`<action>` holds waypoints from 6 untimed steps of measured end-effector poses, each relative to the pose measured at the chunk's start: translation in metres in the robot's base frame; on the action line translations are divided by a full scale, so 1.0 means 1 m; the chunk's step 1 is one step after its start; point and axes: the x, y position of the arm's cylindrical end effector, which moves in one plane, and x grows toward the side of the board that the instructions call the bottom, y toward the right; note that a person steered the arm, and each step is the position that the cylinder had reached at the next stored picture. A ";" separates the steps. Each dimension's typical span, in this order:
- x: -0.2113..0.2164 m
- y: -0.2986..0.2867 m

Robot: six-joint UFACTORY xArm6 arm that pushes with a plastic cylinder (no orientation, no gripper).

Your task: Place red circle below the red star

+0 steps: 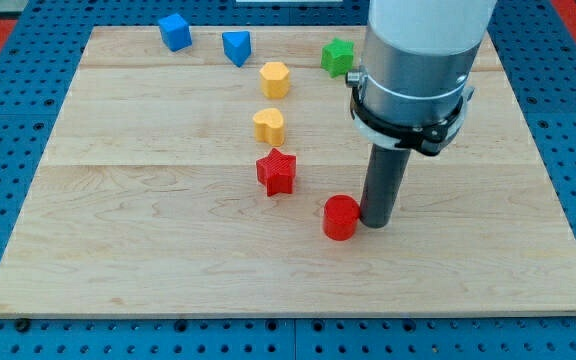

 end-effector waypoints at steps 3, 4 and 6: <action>0.016 -0.055; 0.016 -0.064; 0.024 -0.057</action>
